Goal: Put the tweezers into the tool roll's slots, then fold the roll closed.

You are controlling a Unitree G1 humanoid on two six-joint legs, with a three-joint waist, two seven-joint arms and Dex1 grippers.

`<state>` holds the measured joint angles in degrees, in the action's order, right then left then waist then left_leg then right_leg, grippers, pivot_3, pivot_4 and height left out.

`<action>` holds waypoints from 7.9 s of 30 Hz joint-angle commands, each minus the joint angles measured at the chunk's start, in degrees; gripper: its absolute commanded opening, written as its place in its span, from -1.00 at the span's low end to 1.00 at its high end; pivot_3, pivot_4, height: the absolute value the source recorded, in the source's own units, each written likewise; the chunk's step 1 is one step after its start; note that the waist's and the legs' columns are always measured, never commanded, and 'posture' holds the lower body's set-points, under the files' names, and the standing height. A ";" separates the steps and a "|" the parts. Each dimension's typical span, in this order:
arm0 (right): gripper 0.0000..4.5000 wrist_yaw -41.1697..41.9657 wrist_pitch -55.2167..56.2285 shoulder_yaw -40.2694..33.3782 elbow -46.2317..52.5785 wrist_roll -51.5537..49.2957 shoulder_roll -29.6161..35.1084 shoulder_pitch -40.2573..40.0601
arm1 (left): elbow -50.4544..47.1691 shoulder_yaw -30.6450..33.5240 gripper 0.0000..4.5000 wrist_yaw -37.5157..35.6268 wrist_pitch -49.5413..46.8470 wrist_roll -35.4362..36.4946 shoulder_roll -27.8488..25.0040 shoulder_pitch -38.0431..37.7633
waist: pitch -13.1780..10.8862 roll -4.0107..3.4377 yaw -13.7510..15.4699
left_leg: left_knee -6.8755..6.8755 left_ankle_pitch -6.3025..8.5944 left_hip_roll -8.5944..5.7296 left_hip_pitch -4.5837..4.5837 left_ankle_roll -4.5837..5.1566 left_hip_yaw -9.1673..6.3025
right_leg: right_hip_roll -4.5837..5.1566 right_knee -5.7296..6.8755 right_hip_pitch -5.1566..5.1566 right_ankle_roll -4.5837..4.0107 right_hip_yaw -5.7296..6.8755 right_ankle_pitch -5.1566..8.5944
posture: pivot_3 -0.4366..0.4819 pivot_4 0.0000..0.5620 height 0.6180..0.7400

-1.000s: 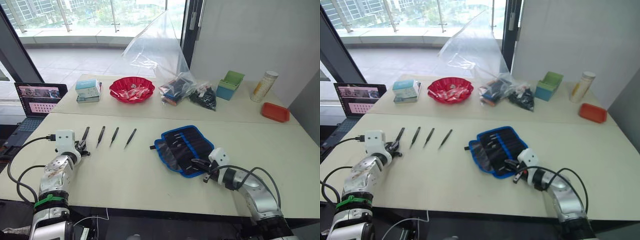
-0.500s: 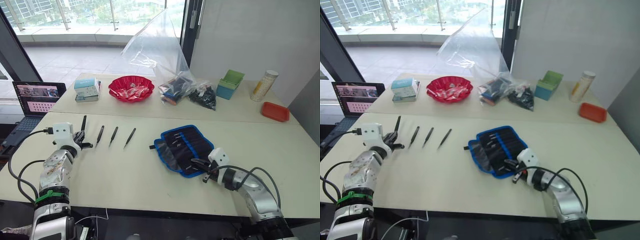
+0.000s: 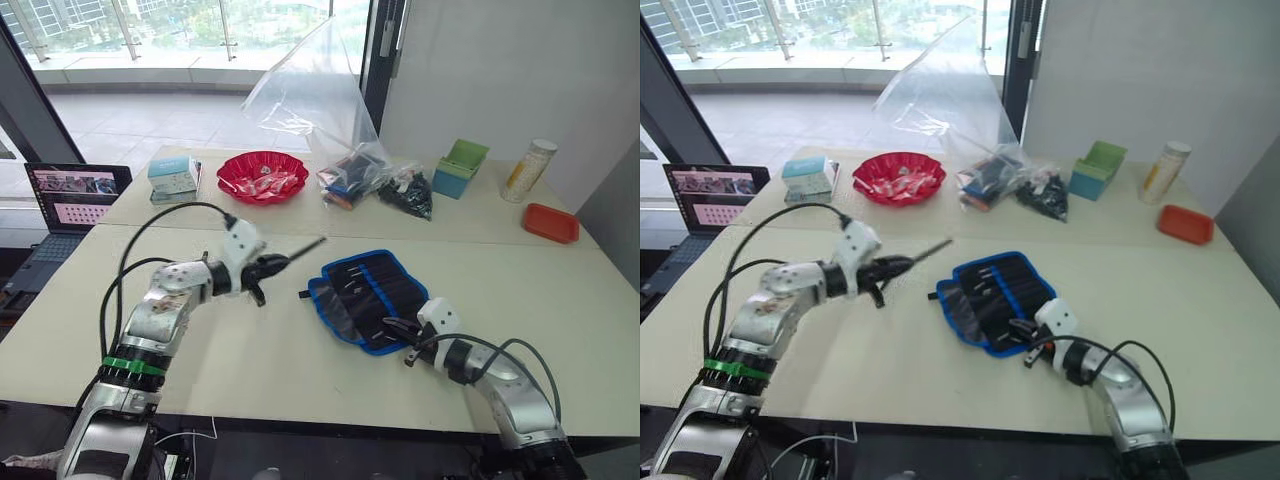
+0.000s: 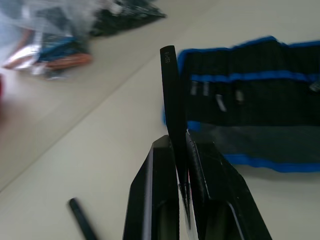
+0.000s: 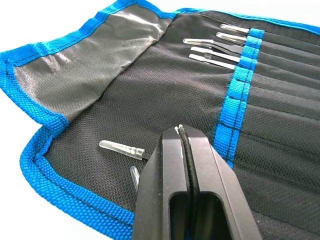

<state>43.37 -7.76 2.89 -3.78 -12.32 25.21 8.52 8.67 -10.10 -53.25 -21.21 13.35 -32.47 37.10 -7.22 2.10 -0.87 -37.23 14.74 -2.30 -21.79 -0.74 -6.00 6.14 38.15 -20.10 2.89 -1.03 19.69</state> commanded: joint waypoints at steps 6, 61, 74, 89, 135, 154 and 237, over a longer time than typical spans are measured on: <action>-1.00 -1.76 -1.91 1.01 -3.17 1.60 -0.45 -2.55 | 0.46 -8.36 -1.00 -6.20 -5.12 -4.94 0.93 7.40 | -0.04 -0.07 -0.03 | -0.13 0.00 0.08 0.01 0.02 0.00 | -0.12 0.00 0.06 0.00 0.01 0.00 | -0.05 -0.47 1.00; -1.00 -4.43 -2.27 1.08 -1.01 1.68 -0.76 -4.91 | 18.85 -12.72 -1.00 -7.33 -2.50 -18.15 14.15 14.94 | -0.08 -0.13 0.12 | -0.68 0.11 0.09 -0.20 0.20 -0.05 | -0.23 0.28 0.06 0.01 0.03 0.00 | -0.05 -0.47 1.00; -1.00 -3.77 -1.88 2.09 -2.78 1.96 -1.22 -3.33 | 19.96 -12.73 -1.00 -7.32 -3.24 -18.55 14.77 16.39 | -0.08 -0.13 -0.06 | -0.74 0.11 0.10 -0.17 0.20 -0.04 | -0.23 0.37 0.06 0.01 0.02 0.00 | -0.05 -0.47 1.00; -1.00 -3.49 -1.69 2.51 -3.57 2.09 -1.60 -2.59 | 17.05 -12.84 -1.00 -8.61 -5.17 -18.39 12.33 14.71 | -0.08 -0.13 -0.29 | -0.74 0.11 0.12 -0.15 0.20 -0.05 | -0.26 0.45 0.04 0.01 0.01 0.00 | -0.05 -0.47 1.00; -1.00 -6.40 -2.03 1.01 -0.42 1.73 -1.56 -6.54 | 53.45 -9.28 -0.81 2.74 14.52 -22.12 30.75 28.44 | -0.07 -0.10 0.57 | -1.03 0.15 -0.03 -0.20 0.26 -0.07 | -0.14 0.70 0.08 0.03 0.07 0.02 | -0.05 -0.47 1.00; -1.00 -6.73 3.50 -6.33 4.94 -6.47 -5.34 -4.50 | 0.71 8.16 0.98 -16.82 -9.17 -3.59 -0.30 6.51 | -0.37 -0.61 -0.01 | -1.00 0.04 0.05 -0.32 0.07 -0.17 | -0.07 0.79 -0.07 0.05 0.03 0.03 | -0.05 -0.47 1.00; -1.00 -5.18 9.17 -2.93 -10.98 0.27 -7.11 6.03 | 10.44 31.02 0.98 35.69 13.05 3.16 9.58 -21.04 | -0.30 -0.41 -1.43 | 0.04 0.19 0.33 0.48 0.23 0.68 | -0.22 0.44 -0.14 -0.03 -1.11 0.00 | -0.05 -0.47 1.00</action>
<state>38.51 2.21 -0.58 -15.09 -12.41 18.49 14.84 17.87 21.05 -18.91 -9.29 17.60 -22.74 15.02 -7.52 1.69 -2.31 -37.17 14.93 -1.96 -21.31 -0.51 -5.32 5.92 38.61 -20.25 2.86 -2.14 19.69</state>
